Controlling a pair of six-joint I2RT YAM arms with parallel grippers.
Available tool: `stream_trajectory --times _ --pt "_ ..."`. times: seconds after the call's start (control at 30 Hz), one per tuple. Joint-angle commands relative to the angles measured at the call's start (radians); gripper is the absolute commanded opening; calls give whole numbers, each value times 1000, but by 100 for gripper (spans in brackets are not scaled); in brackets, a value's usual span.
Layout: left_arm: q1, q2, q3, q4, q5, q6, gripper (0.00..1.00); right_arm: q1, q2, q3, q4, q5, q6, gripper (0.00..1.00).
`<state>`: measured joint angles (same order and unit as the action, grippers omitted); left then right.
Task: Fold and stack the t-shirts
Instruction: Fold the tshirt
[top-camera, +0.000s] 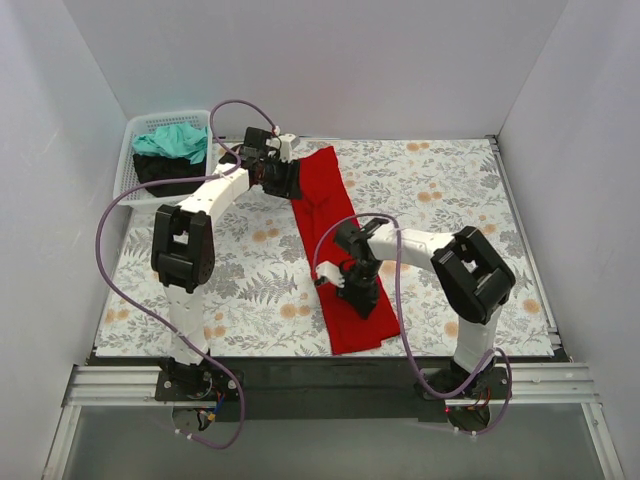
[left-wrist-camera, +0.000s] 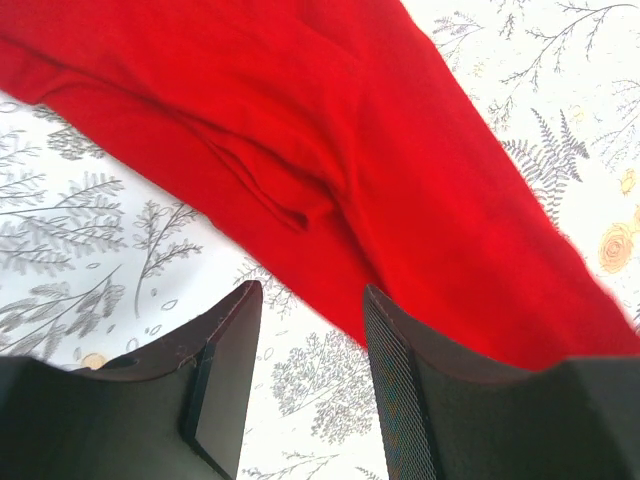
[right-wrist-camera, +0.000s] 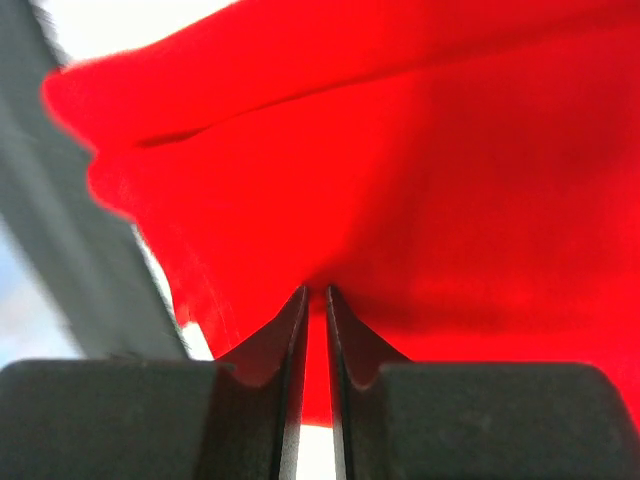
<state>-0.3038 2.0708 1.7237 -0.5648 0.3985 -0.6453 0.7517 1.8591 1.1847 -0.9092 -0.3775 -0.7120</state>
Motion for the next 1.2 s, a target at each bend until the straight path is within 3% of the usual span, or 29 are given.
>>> stream_trajectory --times 0.0,0.2,0.33,0.43,0.7,0.87,1.17 --pt "2 40 50 -61 51 -33 43 121 104 10 59 -176 77 19" --pt "-27 120 44 -52 111 -47 43 94 105 208 17 -293 123 35" --pt "-43 136 27 -17 126 -53 42 29 40 271 3 -324 112 39" --pt "-43 167 43 -4 102 -66 41 -54 54 369 4 -324 121 39" --pt "-41 290 161 -3 34 -71 39 -256 345 697 12 -161 178 36" --pt "-40 333 205 13 33 -79 39 -310 520 915 24 -103 198 35" --pt "-9 411 301 20 33 -86 39 -338 640 1007 108 25 213 32"
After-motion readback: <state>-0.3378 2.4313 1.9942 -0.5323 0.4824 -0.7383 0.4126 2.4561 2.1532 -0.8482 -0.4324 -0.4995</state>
